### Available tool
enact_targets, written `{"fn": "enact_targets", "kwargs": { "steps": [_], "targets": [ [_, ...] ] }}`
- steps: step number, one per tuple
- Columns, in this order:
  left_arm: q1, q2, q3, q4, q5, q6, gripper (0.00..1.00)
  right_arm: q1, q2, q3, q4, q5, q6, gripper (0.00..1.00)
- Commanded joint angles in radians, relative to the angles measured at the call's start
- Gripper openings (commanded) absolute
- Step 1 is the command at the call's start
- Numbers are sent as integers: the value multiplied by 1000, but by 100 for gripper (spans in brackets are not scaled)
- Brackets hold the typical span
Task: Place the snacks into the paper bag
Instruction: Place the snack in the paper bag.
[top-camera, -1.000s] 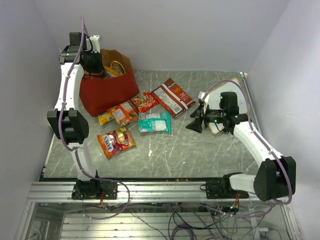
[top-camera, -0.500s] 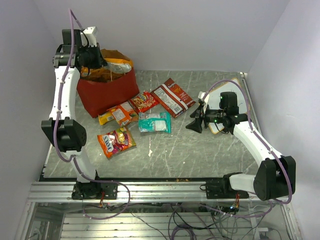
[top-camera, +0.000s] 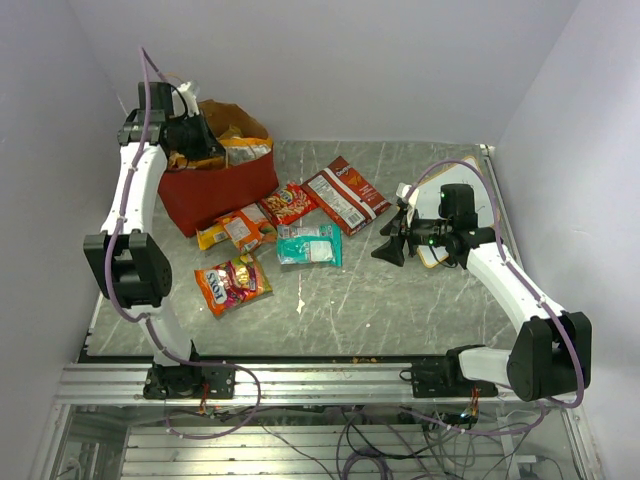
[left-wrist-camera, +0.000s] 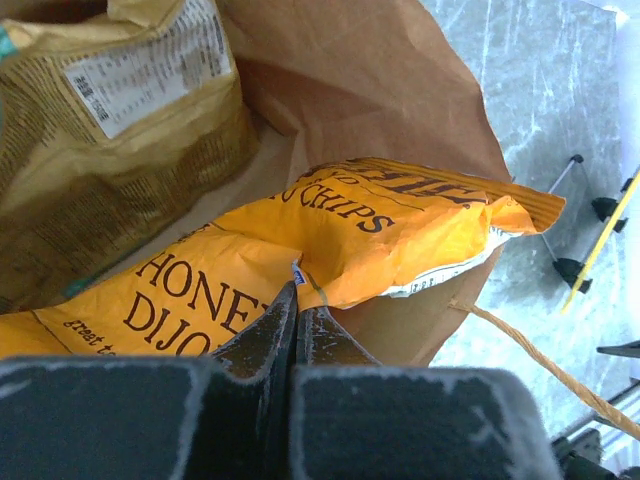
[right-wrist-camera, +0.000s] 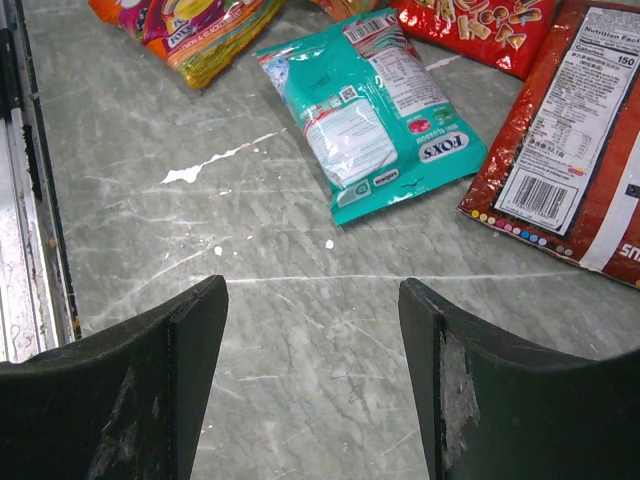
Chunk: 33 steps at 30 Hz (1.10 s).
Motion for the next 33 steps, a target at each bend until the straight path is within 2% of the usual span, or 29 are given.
{"fn": "enact_targets", "kwargs": {
  "steps": [1, 14, 21, 33],
  "targets": [
    [-1, -98, -40, 99, 82, -79, 7, -7, 6, -18, 18, -22, 6, 69],
    [-1, -25, -6, 71, -137, 127, 10, -6, 13, -19, 20, -23, 5, 70],
    [-1, 32, 24, 62, -195, 211, 14, -7, 26, -17, 16, -16, 2, 70],
    [-1, 26, 12, 60, -220, 307, 19, -7, 40, -17, 16, -11, -4, 70]
  ]
}}
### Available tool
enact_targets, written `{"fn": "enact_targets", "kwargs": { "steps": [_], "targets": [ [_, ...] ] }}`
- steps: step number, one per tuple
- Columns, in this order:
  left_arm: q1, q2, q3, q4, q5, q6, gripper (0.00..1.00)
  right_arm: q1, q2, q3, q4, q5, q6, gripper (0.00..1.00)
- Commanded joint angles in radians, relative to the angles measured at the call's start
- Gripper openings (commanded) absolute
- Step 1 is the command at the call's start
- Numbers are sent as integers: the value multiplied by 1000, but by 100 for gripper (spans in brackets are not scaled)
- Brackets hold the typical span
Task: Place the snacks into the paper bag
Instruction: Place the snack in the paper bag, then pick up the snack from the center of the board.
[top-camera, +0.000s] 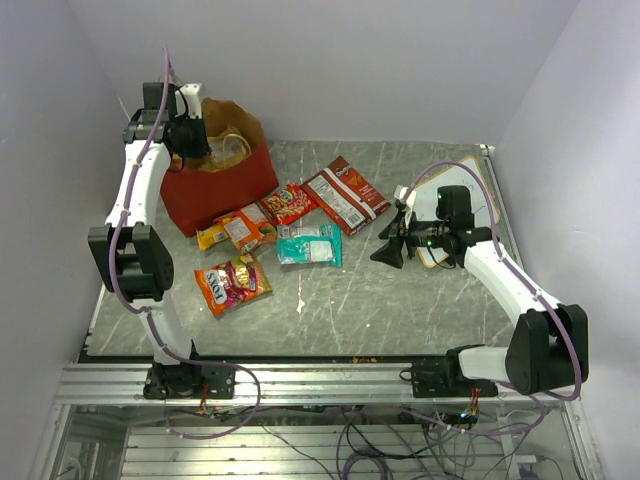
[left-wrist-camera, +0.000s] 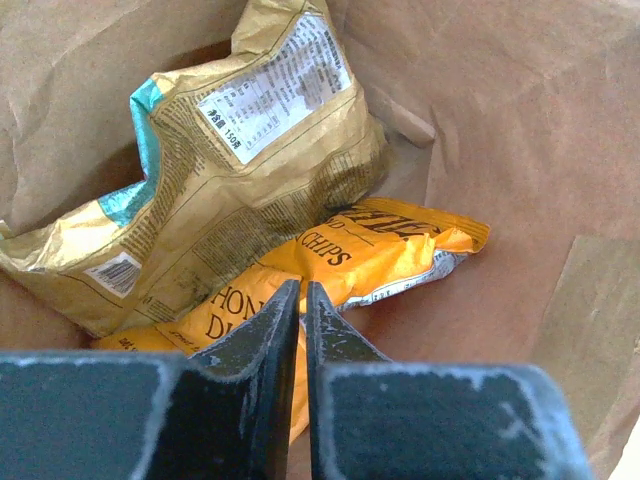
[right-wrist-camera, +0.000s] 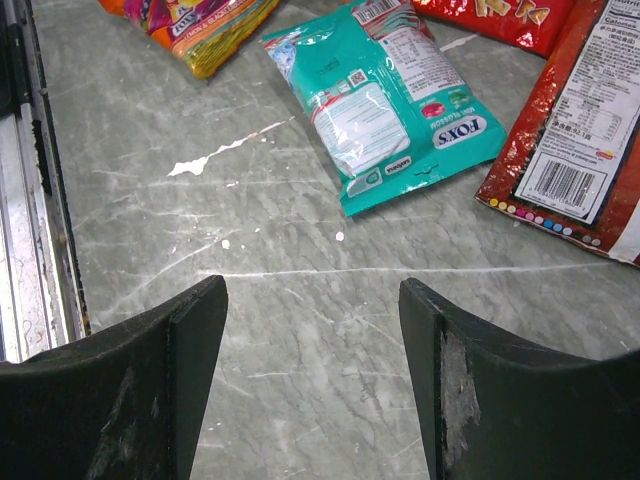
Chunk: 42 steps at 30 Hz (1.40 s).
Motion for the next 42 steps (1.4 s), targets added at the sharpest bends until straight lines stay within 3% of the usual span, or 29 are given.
{"fn": "enact_targets", "kwargs": {
  "steps": [1, 16, 23, 30, 36, 42],
  "targets": [
    [-1, -28, 15, 26, -20, 62, 19, -6, 9, -5, 16, 1, -10, 70],
    [-1, -287, -115, 117, -123, 215, 43, -3, -1, -28, 81, 52, 43, 70],
    [-1, -447, -268, 154, -188, 223, 74, 50, -33, -28, 125, 145, 69, 70],
    [0, -594, -437, 182, -244, 232, 100, 225, 35, 44, 140, 425, 19, 73],
    [2, -686, -525, 184, -249, 260, 100, 311, 201, 147, 192, 665, 16, 77],
    [3, -742, -569, 176, -220, 282, 100, 343, 421, 313, 144, 805, 21, 78]
  ]
}}
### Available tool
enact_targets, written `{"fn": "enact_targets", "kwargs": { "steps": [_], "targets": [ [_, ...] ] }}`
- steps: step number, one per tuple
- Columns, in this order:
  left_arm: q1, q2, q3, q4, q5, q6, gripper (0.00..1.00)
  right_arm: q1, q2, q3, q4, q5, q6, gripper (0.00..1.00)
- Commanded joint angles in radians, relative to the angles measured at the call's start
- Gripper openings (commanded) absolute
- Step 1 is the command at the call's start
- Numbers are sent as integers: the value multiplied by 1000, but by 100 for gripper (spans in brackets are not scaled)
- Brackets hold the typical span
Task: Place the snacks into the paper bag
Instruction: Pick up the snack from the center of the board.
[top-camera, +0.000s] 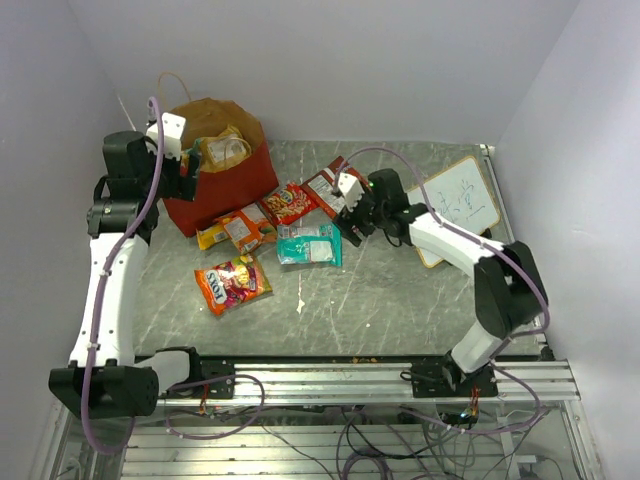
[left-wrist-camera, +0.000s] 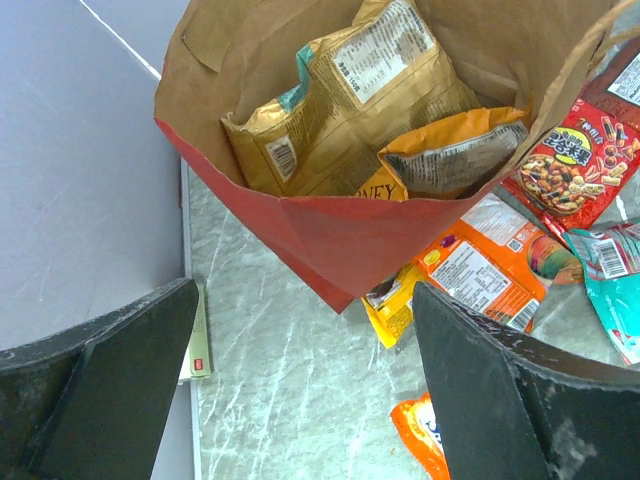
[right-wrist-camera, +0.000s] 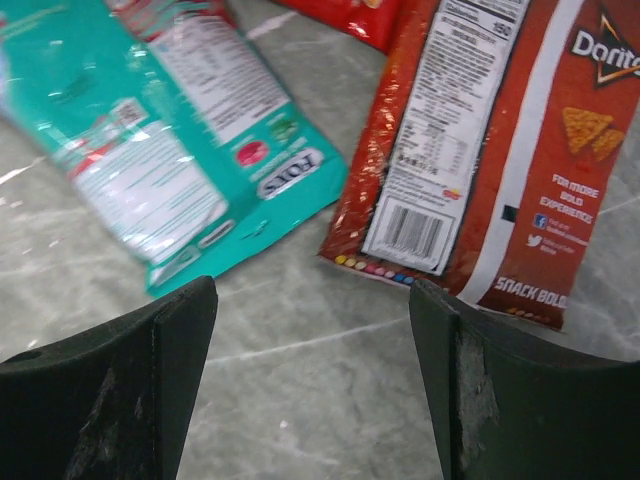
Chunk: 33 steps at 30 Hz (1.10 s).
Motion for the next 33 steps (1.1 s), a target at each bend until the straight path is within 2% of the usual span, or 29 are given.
{"fn": "enact_targets", "kwargs": {
  "steps": [1, 12, 24, 28, 33],
  "targets": [
    [2, -43, -27, 33, 16, 26, 100, 24, 127, 108, -17, 160, -6, 78],
    [2, -94, -49, 43, 51, 29, 100, 26, 339, 265, -90, 194, -35, 72],
    [2, -101, -70, 53, 79, 30, 100, 1, 461, 322, -135, 135, -28, 68],
    [2, -108, -84, 59, 83, 30, 100, -56, 485, 327, -158, 72, -18, 64],
    [2, -115, -87, 56, 95, 33, 100, -60, 497, 284, -166, 56, -35, 59]
  ]
}}
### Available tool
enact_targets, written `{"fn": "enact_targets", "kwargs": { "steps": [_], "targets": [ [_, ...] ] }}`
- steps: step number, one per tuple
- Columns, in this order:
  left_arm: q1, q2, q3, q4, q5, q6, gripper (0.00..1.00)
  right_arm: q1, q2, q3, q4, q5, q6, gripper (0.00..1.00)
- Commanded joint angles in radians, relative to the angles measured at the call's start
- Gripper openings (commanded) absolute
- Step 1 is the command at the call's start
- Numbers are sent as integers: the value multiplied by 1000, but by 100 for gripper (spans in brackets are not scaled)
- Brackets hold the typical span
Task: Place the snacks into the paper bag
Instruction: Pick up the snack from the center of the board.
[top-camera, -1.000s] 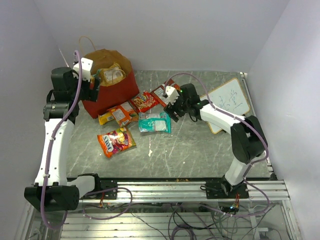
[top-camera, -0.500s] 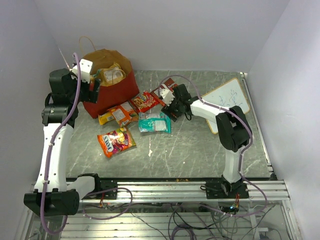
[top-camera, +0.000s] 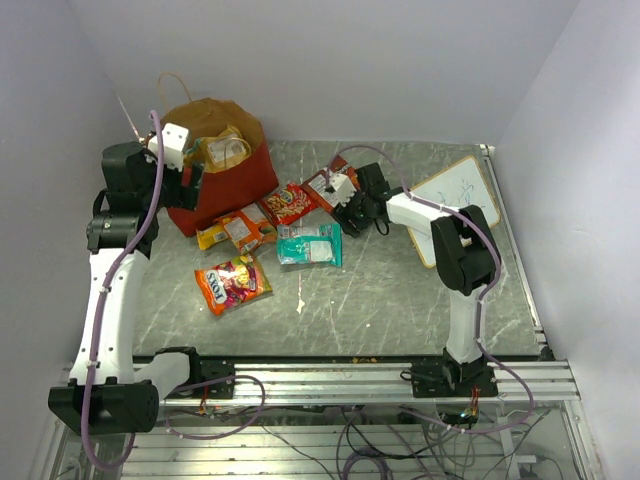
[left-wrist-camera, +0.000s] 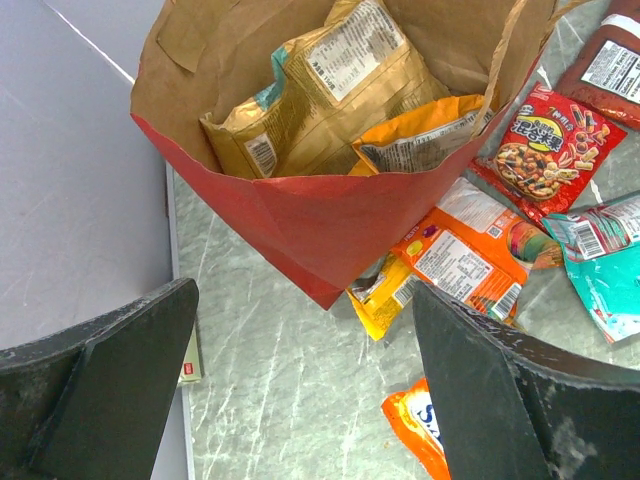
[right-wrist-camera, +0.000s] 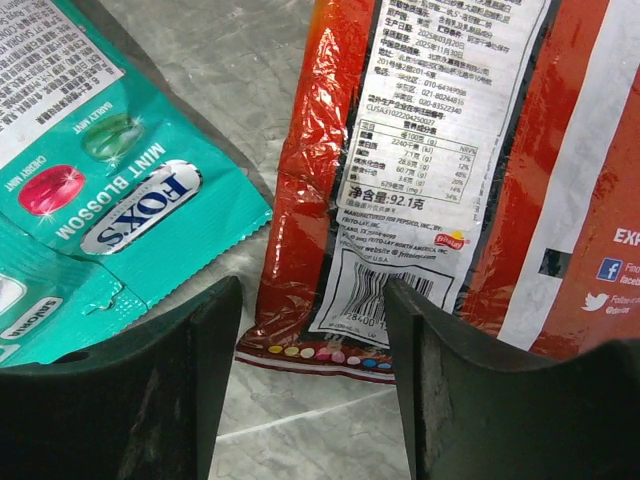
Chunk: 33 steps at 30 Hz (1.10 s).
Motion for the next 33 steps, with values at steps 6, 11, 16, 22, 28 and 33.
{"fn": "enact_targets", "kwargs": {
  "steps": [6, 11, 16, 22, 28, 33],
  "targets": [
    [2, -23, 31, 3, 94, 37, 100, -7, 24, -80, -65, -35, -15, 42],
    [1, -9, 74, -58, 187, 54, 95, -7, -22, -79, -85, -52, -5, 26],
    [-12, -13, 80, -93, 288, 83, 91, -7, -97, -71, -113, -64, 4, 12],
    [-124, -1, 78, -141, 297, 148, 89, -8, -177, -36, -164, -109, 16, 0],
    [-267, 11, 49, -128, 273, 190, 88, -13, -249, -2, -202, -210, 33, 0],
    [-319, 22, 21, -131, 344, 275, 84, -18, -314, 8, -225, -317, 30, 0]
  ]
}}
